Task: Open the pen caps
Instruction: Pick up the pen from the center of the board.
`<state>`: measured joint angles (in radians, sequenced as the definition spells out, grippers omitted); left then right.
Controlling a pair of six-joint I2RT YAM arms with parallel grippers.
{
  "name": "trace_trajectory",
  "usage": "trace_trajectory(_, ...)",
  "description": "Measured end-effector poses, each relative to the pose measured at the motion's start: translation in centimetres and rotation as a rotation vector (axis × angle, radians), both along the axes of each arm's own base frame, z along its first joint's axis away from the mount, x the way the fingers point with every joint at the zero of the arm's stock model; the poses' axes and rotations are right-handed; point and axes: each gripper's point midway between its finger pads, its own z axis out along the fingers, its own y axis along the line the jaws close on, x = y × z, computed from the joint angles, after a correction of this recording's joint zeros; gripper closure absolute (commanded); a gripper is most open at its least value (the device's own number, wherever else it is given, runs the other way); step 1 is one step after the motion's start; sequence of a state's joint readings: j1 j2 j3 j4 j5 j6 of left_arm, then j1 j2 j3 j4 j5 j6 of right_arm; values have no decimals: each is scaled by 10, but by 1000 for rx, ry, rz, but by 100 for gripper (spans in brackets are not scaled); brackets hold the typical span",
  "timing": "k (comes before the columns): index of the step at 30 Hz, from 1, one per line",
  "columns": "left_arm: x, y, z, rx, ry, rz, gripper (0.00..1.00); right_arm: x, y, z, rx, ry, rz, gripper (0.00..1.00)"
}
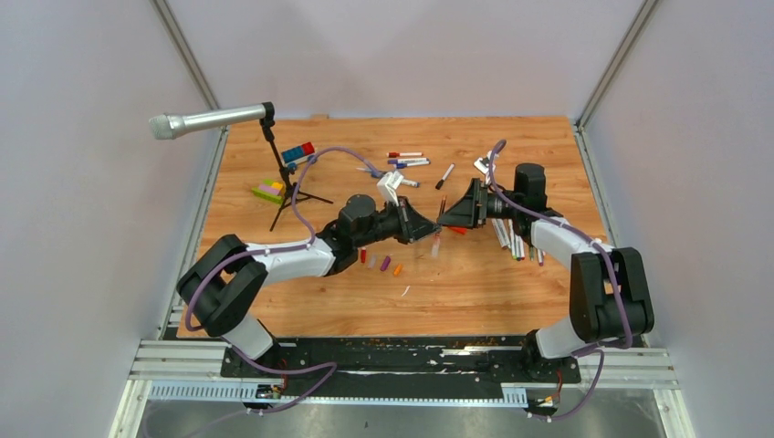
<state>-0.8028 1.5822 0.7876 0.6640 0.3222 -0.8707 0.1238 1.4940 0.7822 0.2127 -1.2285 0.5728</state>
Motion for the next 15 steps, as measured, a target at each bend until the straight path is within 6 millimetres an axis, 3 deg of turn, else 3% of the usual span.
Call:
trace_trajectory(9, -11, -12, 0, -24, 7, -31, 100, 2, 2, -2, 14, 46, -3, 32)
trace_trajectory(13, -15, -16, -8, -11, 23, -43, 100, 3, 3, 0, 19, 46, -3, 52)
trace_trajectory(15, -17, -18, -12, -7, 31, -46, 100, 3, 3, 1, 21, 43, -3, 73)
